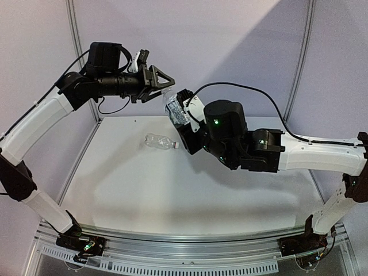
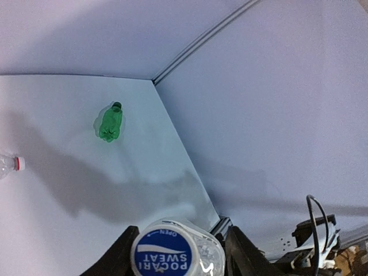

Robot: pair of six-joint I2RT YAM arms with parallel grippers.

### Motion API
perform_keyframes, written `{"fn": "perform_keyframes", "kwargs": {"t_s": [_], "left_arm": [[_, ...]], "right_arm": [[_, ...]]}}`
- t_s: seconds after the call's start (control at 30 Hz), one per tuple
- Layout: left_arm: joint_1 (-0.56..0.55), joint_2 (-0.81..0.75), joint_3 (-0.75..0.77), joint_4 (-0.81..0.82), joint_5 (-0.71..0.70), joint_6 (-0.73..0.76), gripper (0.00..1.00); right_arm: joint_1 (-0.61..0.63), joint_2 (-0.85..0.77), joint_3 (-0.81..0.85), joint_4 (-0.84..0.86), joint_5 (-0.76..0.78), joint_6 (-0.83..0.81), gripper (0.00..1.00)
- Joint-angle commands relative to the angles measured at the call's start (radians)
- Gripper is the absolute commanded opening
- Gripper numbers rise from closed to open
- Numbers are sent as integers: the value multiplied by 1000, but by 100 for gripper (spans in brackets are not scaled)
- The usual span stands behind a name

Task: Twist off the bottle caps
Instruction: Unscrew the bottle cap from the plastic bottle.

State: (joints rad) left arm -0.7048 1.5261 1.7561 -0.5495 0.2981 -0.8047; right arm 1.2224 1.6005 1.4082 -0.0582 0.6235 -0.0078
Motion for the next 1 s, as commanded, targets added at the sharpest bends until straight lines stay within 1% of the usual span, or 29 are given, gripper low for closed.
{"fn": "perform_keyframes", "kwargs": {"t_s": [0.0, 0.03, 0.13, 0.23, 0.27, 0.53, 0.73, 0.87, 0.97], "left_arm": [[-53, -23, 7, 12, 102, 24, 61], [-52, -29, 10, 10, 97, 31, 67], [-51, -64, 7, 6, 71, 49, 81], [-45, -99, -12, 7, 45, 70, 92], [-41, -107, -17, 7, 43, 73, 98], [-8, -163, -52, 35, 55, 113, 99], [27, -202, -80, 55, 117, 175, 99], [51, -232, -123, 135, 199, 192, 99], [60, -234, -153, 216, 297, 190, 99]], "right_arm": [[1, -16, -44, 109, 10, -24, 0], [2, -22, -54, 120, 15, -25, 0], [0, -41, -76, 148, 17, -29, 0], [1, -60, -108, 193, 13, -33, 0], [0, -66, -117, 209, 10, -36, 0], [1, -109, -179, 297, -30, -30, 0], [1, -165, -264, 409, -134, -7, 0], [1, -197, -294, 443, -228, -1, 0], [1, -206, -300, 456, -281, 3, 0]]}}
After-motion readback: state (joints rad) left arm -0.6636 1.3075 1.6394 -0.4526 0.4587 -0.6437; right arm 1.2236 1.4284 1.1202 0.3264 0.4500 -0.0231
